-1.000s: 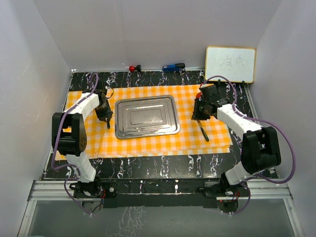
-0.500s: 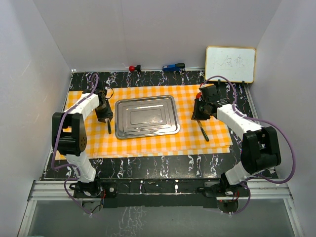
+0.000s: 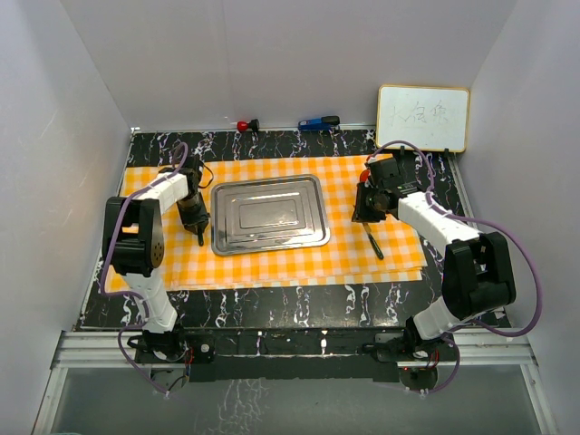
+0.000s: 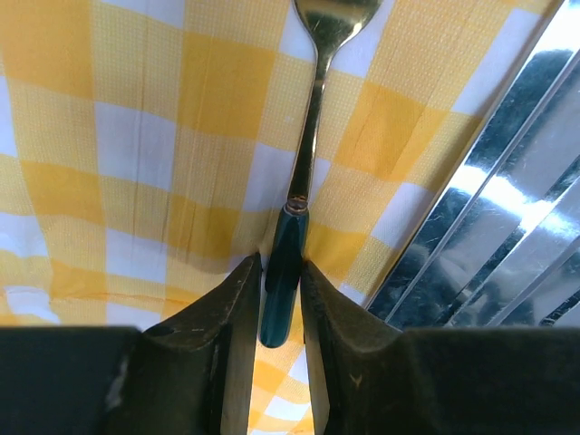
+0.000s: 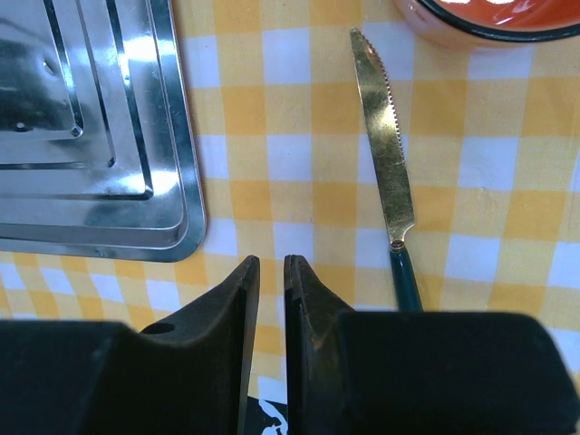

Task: Set the dinner table for one person
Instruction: Adjust the fork on the napkin.

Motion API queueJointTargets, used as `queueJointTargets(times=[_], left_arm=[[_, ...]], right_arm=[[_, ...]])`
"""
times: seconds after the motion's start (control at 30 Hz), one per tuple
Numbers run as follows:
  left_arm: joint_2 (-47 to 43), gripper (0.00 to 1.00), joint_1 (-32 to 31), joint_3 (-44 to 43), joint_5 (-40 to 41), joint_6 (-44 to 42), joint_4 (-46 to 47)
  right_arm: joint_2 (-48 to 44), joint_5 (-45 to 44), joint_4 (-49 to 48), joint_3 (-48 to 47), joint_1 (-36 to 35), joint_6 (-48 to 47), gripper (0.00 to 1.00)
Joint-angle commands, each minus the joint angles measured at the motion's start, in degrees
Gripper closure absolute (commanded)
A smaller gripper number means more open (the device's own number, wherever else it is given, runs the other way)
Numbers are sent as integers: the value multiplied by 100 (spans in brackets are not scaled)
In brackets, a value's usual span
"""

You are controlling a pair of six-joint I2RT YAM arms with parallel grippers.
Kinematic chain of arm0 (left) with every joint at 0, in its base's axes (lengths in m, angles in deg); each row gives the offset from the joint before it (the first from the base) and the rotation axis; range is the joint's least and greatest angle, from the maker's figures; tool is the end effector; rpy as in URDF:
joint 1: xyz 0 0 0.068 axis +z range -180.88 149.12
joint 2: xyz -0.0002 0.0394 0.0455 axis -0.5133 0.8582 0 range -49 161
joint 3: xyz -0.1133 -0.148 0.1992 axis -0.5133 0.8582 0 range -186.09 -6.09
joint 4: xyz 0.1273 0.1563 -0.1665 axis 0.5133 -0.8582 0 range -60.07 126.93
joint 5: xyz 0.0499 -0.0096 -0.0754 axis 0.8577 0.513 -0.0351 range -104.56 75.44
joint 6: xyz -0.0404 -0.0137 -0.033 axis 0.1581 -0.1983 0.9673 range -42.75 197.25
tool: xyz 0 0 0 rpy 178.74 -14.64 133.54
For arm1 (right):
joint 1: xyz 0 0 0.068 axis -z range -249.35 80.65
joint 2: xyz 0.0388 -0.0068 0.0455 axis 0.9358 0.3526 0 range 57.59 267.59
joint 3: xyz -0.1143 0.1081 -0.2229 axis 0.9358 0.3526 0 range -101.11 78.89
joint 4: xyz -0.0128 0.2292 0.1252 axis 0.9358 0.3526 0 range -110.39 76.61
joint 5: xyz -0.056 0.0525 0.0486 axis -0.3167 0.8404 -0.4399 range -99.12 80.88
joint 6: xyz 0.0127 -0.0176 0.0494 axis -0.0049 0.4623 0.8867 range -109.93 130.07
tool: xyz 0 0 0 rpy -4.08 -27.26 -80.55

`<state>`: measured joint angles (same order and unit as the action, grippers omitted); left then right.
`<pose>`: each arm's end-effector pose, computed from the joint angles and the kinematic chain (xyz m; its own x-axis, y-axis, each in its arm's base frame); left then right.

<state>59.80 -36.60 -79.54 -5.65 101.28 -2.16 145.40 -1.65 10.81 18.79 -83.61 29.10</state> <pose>0.3677 -0.0312 0.1655 -0.8987 -0.3144 -0.3059 -0.3382 0.9407 0.0269 0.3004 0.0811 0.2229 -0.8854 0.1087 -0.4520 -0.0217 0.9616 0.2737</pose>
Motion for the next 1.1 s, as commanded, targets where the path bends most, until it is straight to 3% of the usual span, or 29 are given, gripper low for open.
queueJointTargets(times=[0.0, 0.47, 1.07], left_arm=[[-41, 77, -26, 52, 213, 45, -211], [-581, 96, -26, -82, 343, -107, -639], [-1315, 95, -51, 626, 337, -908, -921]], right_arm=[[-107, 26, -270, -37, -18, -99, 84], [-62, 112, -264, -56, -22, -81, 84], [-303, 36, -234, 123, -17, 12, 84]])
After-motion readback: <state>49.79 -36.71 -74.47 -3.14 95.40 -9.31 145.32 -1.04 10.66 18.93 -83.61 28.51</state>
